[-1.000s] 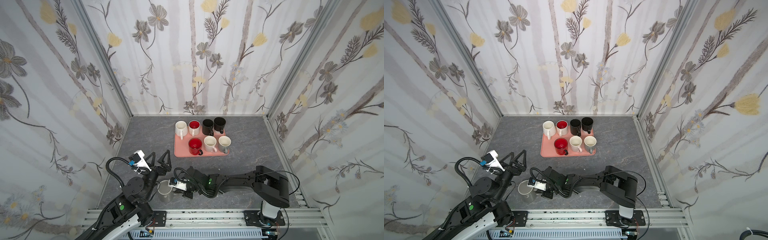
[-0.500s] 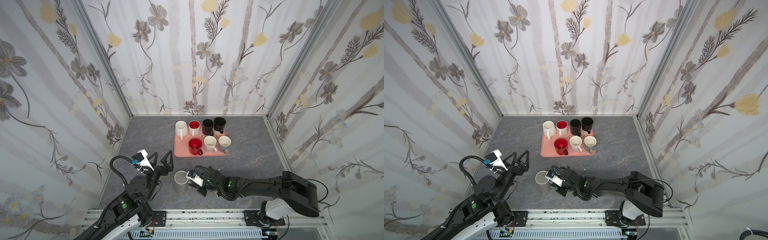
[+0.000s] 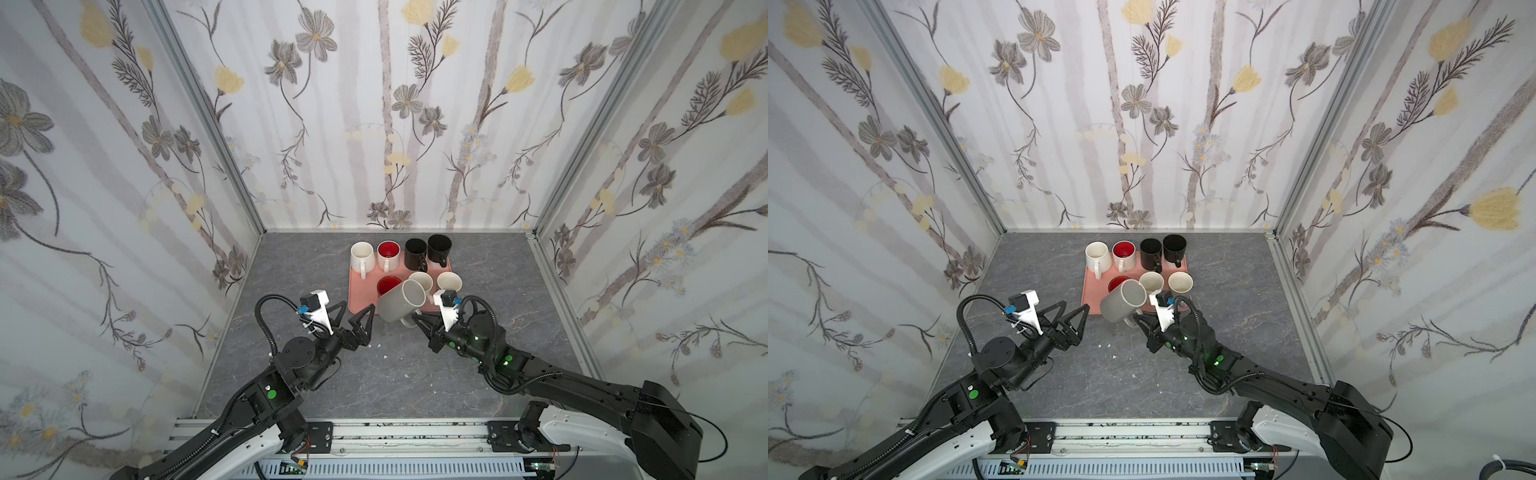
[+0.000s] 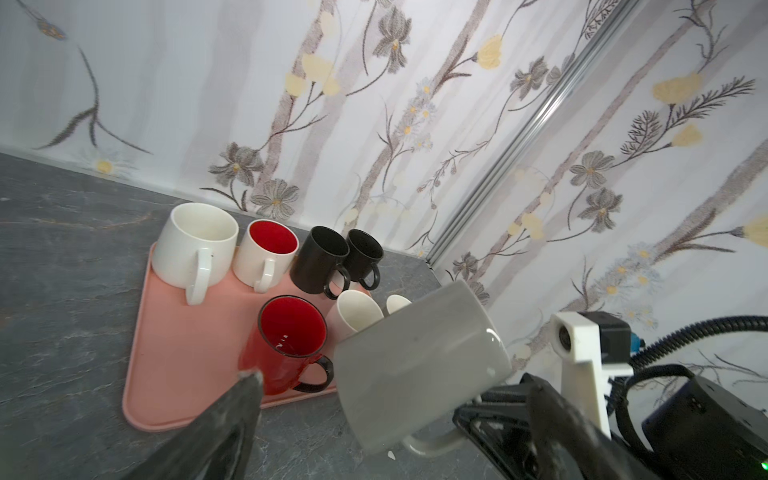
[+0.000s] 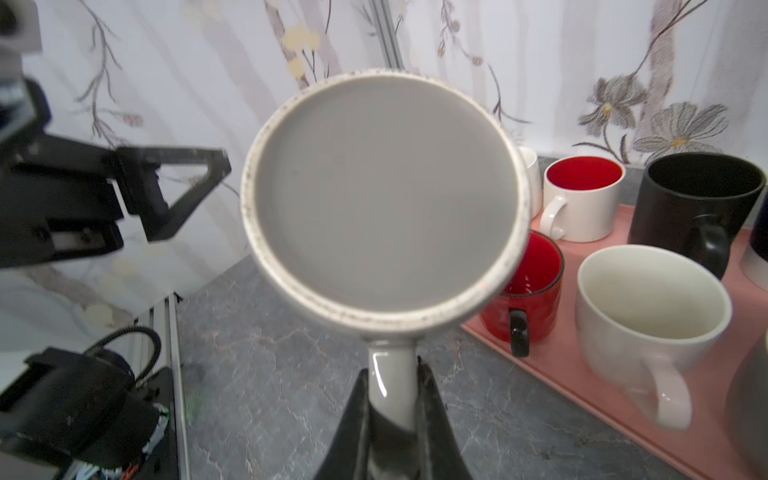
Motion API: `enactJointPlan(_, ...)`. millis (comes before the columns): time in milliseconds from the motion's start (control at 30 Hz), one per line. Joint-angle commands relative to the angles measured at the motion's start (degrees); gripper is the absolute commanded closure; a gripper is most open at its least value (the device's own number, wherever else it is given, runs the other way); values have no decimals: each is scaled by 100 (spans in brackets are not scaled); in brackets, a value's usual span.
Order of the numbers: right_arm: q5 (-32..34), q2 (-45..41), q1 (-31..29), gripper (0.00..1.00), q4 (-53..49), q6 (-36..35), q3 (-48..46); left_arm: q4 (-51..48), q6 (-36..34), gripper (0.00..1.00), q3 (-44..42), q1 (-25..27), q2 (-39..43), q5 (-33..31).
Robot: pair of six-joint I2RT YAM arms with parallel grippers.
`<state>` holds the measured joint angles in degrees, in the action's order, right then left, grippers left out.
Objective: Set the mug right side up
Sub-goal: 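Raise the grey mug toward the left gripper while the left gripper approaches, then close the left gripper on the grey mug's rim while the right gripper releases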
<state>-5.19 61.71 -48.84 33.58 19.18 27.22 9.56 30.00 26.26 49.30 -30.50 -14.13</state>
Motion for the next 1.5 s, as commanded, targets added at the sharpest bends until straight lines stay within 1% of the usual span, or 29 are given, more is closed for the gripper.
enactJointPlan(0,-264,-100,142,100,1539,622,87,765,166,0,-110,-92,-123,792)
enactJointPlan(33,-314,-68,368,100,1744,746,136,906,218,0,-171,-125,-161,944)
enactJointPlan(200,-486,171,470,100,2703,1313,277,1673,370,1,-398,-192,-255,1455)
enactJointPlan(333,-746,344,480,100,3745,1957,262,2184,365,13,-359,-215,-518,1911)
enactJointPlan(467,-1195,512,447,100,4315,2400,372,2645,375,25,-324,-219,-799,2108)
enactJointPlan(533,-1230,548,365,100,4468,2531,391,2852,387,30,-279,-228,-946,2201)
enactJointPlan(667,-1315,637,226,100,4585,2596,487,3201,414,34,-174,-229,-1208,2309)
enactJointPlan(733,-1344,696,-1,100,4527,2556,560,3363,426,36,-138,-223,-1258,2356)
enactJointPlan(800,-1339,765,-72,100,4567,2549,582,3501,432,39,-91,-228,-1298,2425)
enactJointPlan(867,-1370,858,-116,100,4602,2564,614,3568,428,45,-38,-230,-1334,2489)
enactJointPlan(933,-1400,922,-144,100,4674,2607,626,3622,432,48,3,-232,-1344,2515)
enactJointPlan(1000,-1478,1003,-169,100,4763,2672,654,3598,399,53,31,-228,-1338,2467)
enactJointPlan(1067,-1534,1076,-213,100,4889,2751,653,3570,348,60,54,-239,-1317,2417)
enactJointPlan(1267,-1602,1327,-255,100,5262,3041,609,3583,315,75,112,-244,-1351,2380)
enactJointPlan(1333,-1633,1425,-269,100,5370,3128,614,3566,322,82,133,-246,-1362,2355)
enactJointPlan(1467,-1650,1502,-266,100,5413,3180,595,3379,289,100,240,-253,-1314,2215)
